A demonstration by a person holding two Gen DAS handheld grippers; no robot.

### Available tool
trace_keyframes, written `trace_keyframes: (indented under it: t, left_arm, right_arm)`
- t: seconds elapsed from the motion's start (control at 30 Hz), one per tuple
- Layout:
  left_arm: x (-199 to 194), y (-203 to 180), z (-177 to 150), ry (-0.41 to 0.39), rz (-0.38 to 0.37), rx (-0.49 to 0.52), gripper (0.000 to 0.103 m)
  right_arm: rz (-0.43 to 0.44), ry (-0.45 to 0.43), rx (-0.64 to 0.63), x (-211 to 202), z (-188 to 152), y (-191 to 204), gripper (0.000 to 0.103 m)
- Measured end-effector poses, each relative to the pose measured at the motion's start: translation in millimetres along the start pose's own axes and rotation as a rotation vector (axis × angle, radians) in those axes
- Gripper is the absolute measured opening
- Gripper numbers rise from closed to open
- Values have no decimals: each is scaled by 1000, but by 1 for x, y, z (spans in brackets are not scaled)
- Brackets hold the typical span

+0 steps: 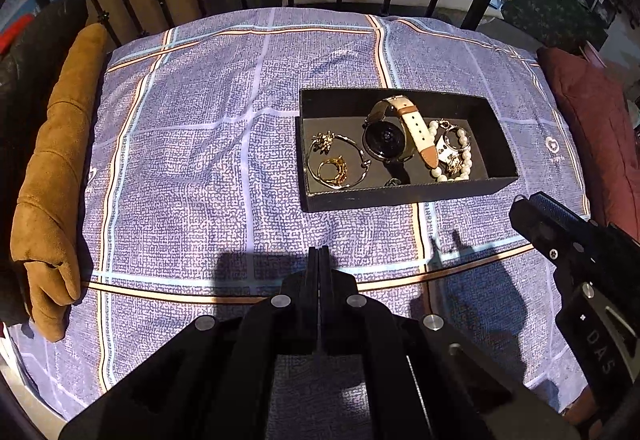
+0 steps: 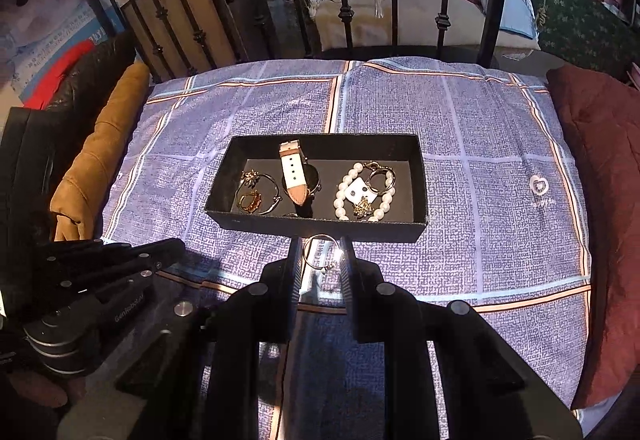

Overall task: Organize jewelry
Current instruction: 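Lift the silver ring with the right tool and carry it toward the box, then lower the silver ring into the box beside the bracelet and open the right tool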

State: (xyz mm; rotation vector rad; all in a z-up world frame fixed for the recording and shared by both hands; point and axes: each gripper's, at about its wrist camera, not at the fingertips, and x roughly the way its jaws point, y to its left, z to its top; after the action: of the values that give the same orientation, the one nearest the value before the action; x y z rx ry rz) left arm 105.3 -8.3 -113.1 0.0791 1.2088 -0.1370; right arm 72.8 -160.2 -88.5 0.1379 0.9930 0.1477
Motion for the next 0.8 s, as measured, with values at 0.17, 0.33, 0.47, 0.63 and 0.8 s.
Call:
trace_keyframes:
  t: [0.17, 0.33, 0.47, 0.63, 0.8]
  left_arm:
    - [-3, -8, 14, -23, 11, -21, 0]
    - [-5, -17, 31, -55, 29, -26, 0]
    - [-5, -24, 43, -75, 36, -26, 0]
    - [-1, -29, 54, -82, 35, -24, 0]
    - [4, -32, 63, -81, 29, -23, 0]
  right_arm:
    - [27, -8, -15, 0, 9, -3, 20]
    - [47, -24, -33, 3, 23, -8, 20]
    - [47, -43, -43, 6, 35, -13, 20]
    - [42, -53, -38, 13, 47, -20, 20]
    - [36, -55, -35, 20, 54, -23, 20]
